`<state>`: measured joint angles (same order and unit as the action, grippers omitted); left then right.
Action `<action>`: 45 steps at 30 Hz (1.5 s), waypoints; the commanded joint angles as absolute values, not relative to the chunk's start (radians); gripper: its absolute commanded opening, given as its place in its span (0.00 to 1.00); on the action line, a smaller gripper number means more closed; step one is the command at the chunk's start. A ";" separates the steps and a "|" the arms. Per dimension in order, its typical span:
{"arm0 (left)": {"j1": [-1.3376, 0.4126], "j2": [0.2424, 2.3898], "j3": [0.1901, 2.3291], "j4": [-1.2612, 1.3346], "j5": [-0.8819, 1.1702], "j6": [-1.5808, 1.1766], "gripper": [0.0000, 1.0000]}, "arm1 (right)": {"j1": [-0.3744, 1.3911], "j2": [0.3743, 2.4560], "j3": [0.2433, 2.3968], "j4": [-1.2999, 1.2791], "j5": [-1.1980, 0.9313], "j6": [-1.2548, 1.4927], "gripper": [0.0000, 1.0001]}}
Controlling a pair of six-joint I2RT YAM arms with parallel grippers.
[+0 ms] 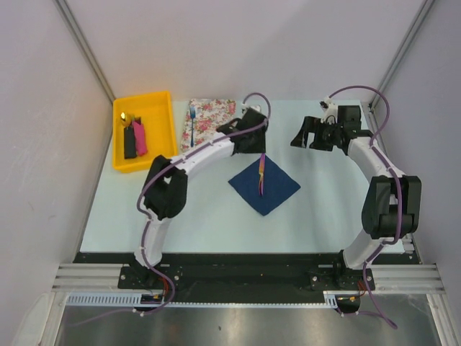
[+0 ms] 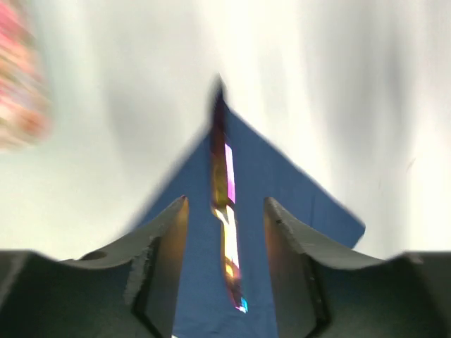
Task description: Place the utensils on the paper napkin and roll it up
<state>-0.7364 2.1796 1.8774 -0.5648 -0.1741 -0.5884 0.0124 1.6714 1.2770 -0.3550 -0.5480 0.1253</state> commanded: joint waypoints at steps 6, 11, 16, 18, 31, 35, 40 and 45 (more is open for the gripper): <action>-0.401 2.085 1.985 -0.498 -0.121 -0.353 0.55 | 0.012 1.749 1.404 -0.367 -0.578 0.103 1.00; -0.292 2.210 2.069 -0.541 -0.090 -0.327 0.46 | 0.020 1.784 1.439 -0.368 -0.566 0.109 1.00; -0.235 2.305 2.114 -0.535 -0.110 -0.328 0.35 | 0.032 1.807 1.460 -0.393 -0.558 0.087 1.00; -0.213 2.351 2.144 -0.534 -0.121 -0.313 0.32 | 0.035 1.813 1.466 -0.399 -0.552 0.077 1.00; -0.156 2.510 2.276 -0.574 -0.095 -0.319 0.30 | 0.071 1.885 1.517 -0.414 -0.509 0.055 1.00; -0.152 2.520 2.278 -0.587 -0.107 -0.345 0.33 | 0.086 1.904 1.539 -0.420 -0.497 0.045 1.00; -0.140 2.543 2.289 -0.600 -0.086 -0.377 0.36 | 0.094 1.919 1.562 -0.425 -0.482 0.041 1.00; -0.138 2.577 2.321 -0.604 -0.068 -0.385 0.34 | 0.094 1.937 1.594 -0.434 -0.471 0.035 1.00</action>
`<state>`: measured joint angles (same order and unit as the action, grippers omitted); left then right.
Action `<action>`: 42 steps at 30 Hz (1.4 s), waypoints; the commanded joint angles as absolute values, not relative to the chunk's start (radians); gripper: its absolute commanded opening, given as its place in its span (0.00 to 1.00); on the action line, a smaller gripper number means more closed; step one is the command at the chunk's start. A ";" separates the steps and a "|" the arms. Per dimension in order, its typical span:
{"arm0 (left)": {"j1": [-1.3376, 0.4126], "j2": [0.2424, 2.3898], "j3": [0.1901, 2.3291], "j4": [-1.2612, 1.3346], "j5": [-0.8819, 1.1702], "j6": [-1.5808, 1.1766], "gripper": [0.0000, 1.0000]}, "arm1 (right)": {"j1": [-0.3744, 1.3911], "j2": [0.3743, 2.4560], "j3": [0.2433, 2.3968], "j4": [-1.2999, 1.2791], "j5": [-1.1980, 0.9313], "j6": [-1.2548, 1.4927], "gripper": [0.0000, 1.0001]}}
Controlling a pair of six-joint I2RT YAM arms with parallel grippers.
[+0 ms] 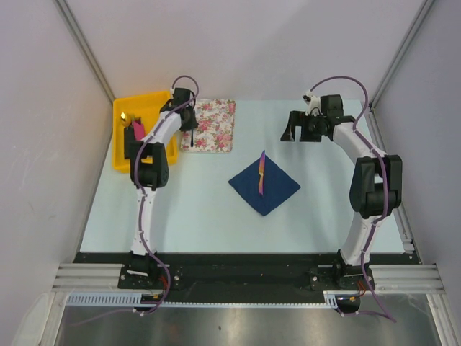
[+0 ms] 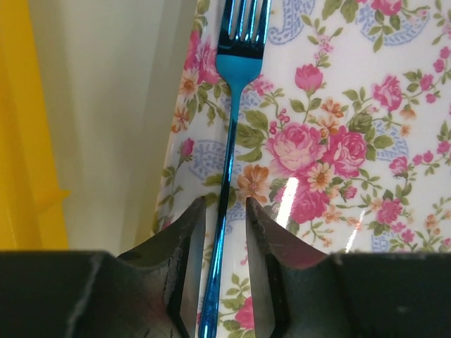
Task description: Place the utensils on the paper napkin and roll it up
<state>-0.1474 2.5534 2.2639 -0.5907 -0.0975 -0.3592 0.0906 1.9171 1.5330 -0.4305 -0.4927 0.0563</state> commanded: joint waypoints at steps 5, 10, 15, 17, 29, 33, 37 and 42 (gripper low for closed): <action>-0.138 2.609 2.371 -0.627 -0.058 -0.393 0.21 | 0.091 1.939 1.611 -0.436 -0.453 0.031 1.00; -0.147 2.635 2.410 -0.656 -0.074 -0.385 0.10 | 0.083 1.939 1.617 -0.440 -0.436 0.031 1.00; -0.152 2.635 2.413 -0.663 -0.100 -0.390 0.00 | 0.069 1.942 1.623 -0.445 -0.436 0.032 1.00; -0.156 2.632 2.411 -0.664 -0.106 -0.387 0.00 | 0.068 1.940 1.623 -0.446 -0.439 0.034 1.00; -0.233 2.376 2.290 -0.529 -0.067 -0.336 0.00 | 0.035 1.913 1.601 -0.446 -0.512 0.063 1.00; -0.264 2.295 2.235 -0.537 -0.064 -0.368 0.00 | 0.011 1.898 1.585 -0.446 -0.557 0.084 1.00; -0.317 2.183 2.111 -0.531 -0.054 -0.396 0.00 | -0.024 1.884 1.577 -0.475 -0.600 0.104 1.00; -0.422 2.054 1.930 -0.489 -0.057 -0.445 0.00 | -0.074 1.833 1.511 -0.480 -0.638 0.129 1.00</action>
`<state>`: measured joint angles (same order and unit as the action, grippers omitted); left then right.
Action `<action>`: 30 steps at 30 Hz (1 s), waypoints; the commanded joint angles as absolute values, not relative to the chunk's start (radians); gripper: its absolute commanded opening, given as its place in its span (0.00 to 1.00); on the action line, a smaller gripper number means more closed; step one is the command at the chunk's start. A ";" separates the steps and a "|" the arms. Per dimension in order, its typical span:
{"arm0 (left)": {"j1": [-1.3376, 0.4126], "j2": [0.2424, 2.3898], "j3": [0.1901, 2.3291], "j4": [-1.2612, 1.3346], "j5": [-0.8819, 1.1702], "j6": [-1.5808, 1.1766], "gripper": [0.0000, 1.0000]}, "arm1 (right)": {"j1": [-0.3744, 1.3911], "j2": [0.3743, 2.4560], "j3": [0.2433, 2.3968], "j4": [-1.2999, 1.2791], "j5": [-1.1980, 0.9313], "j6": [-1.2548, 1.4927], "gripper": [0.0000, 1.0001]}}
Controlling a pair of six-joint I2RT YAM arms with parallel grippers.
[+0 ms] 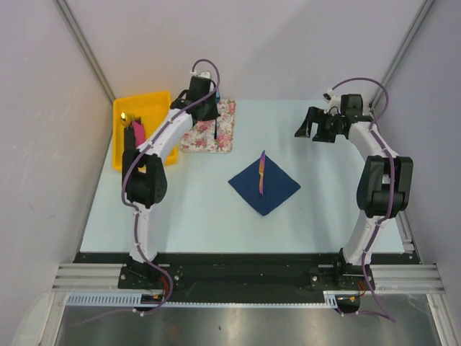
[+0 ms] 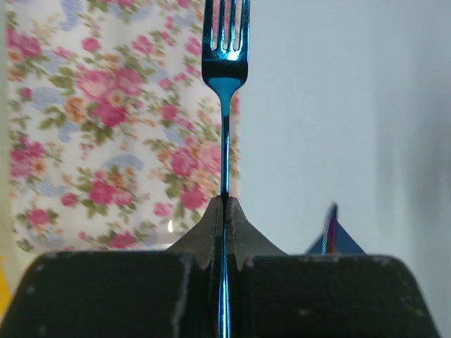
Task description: Place the utensils on the paper napkin and roll it up
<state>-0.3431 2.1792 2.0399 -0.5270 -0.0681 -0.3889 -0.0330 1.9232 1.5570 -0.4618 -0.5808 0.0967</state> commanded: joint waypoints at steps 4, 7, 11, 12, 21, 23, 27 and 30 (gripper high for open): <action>-0.534 1.993 1.803 -0.483 -0.089 -0.518 0.00 | -0.097 1.767 1.424 -0.459 -0.652 0.133 1.00; -0.604 1.962 1.728 -0.463 -0.129 -0.574 0.00 | -0.112 1.703 1.345 -0.436 -0.653 0.133 1.00; -0.667 1.956 1.643 -0.416 -0.138 -0.682 0.00 | -0.129 1.626 1.270 -0.427 -0.666 0.136 1.00; -0.681 1.956 1.628 -0.405 -0.141 -0.690 0.00 | -0.132 1.617 1.258 -0.420 -0.669 0.143 1.00; -0.788 2.057 1.663 -0.371 -0.196 -0.738 0.00 | -0.152 1.545 1.161 -0.354 -0.683 0.196 1.00; -0.790 2.095 1.695 -0.388 -0.199 -0.744 0.00 | -0.155 1.536 1.146 -0.338 -0.686 0.207 1.00; -0.790 2.137 1.730 -0.384 -0.196 -0.747 0.00 | -0.155 1.520 1.134 -0.318 -0.687 0.229 1.00; -0.792 2.160 1.744 -0.362 -0.207 -0.735 0.00 | -0.153 1.520 1.129 -0.305 -0.686 0.236 1.00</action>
<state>-0.7933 2.1342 1.6871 -0.4038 -0.1749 -0.7189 -0.1505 1.5631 1.1316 -0.3656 -0.6643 0.2096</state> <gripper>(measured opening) 0.007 0.995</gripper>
